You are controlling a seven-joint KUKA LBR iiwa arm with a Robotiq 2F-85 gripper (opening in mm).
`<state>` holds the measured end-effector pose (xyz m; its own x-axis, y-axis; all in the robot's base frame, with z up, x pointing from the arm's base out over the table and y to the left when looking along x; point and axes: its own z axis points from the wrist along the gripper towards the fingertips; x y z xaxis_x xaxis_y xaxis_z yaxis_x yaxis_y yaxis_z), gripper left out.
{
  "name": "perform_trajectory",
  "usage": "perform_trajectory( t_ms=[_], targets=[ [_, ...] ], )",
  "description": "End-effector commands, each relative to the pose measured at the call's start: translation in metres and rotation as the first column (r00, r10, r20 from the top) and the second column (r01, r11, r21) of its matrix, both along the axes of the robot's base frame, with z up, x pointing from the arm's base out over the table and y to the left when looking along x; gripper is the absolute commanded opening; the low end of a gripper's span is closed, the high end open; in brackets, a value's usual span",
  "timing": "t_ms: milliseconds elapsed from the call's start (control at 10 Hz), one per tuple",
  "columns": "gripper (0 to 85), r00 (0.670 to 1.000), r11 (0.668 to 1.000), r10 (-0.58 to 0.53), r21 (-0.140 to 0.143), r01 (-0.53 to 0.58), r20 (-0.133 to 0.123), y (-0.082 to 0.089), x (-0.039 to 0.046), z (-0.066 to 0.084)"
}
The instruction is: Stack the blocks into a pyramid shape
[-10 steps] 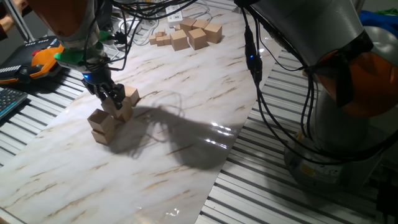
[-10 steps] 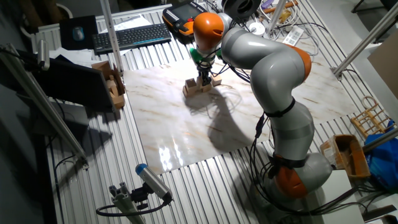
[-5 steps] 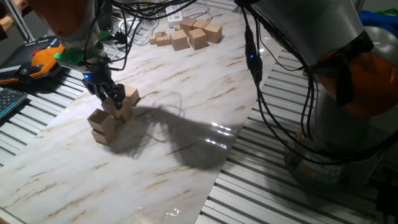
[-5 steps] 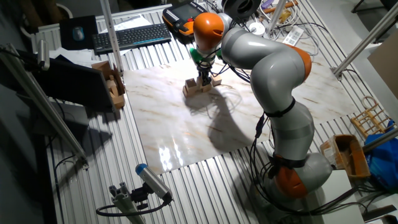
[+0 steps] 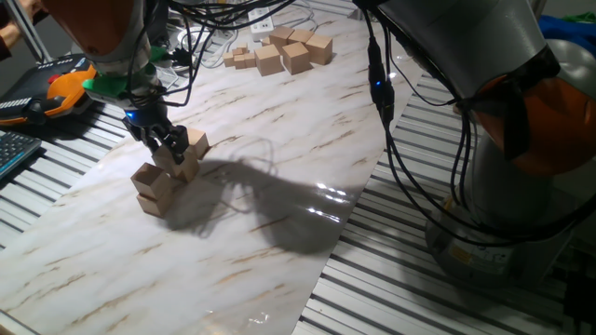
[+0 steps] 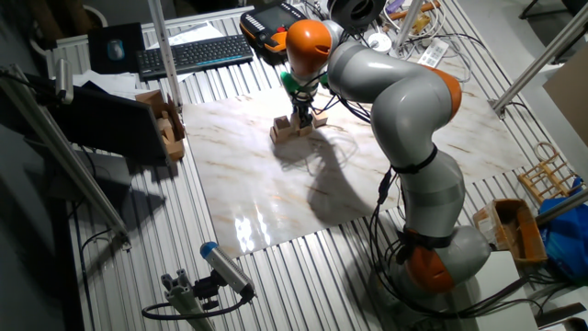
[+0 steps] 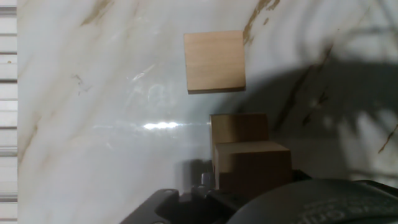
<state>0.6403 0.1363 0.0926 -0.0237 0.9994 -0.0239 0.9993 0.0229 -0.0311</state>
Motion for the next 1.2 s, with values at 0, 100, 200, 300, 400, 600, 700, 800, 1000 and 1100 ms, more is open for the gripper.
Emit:
perform_trajectory(
  t_ms=[0,100,200,300,400,600,700,800,1000,1100],
  targets=[
    [68.0,1.000,1.000,-0.002,0.000,0.002,0.000,0.000,0.0000,0.000],
    [68.0,1.000,1.000,-0.002,0.000,0.002,0.003,0.000,-0.0004,-0.001],
    [85.0,1.000,1.000,-0.002,0.000,0.002,0.003,0.000,-0.0005,-0.001],
    [85.0,1.000,1.000,-0.002,-0.002,0.002,0.003,0.000,-0.0008,0.000],
    [85.0,1.000,1.000,-0.002,-0.002,0.002,0.003,0.000,-0.0011,0.001],
    [85.0,1.000,1.000,-0.003,-0.002,0.003,0.002,0.001,-0.0017,0.003],
    [85.0,1.000,1.000,-0.008,0.003,0.008,-0.001,0.002,-0.0026,0.005],
    [85.0,1.000,1.000,-0.016,0.002,0.016,-0.010,0.004,-0.0033,0.009],
    [85.0,0.999,0.999,-0.036,0.010,0.036,-0.031,0.009,-0.0047,0.016],
    [85.0,0.998,0.999,-0.049,0.013,0.050,-0.042,0.013,-0.0050,0.019]
  ],
)
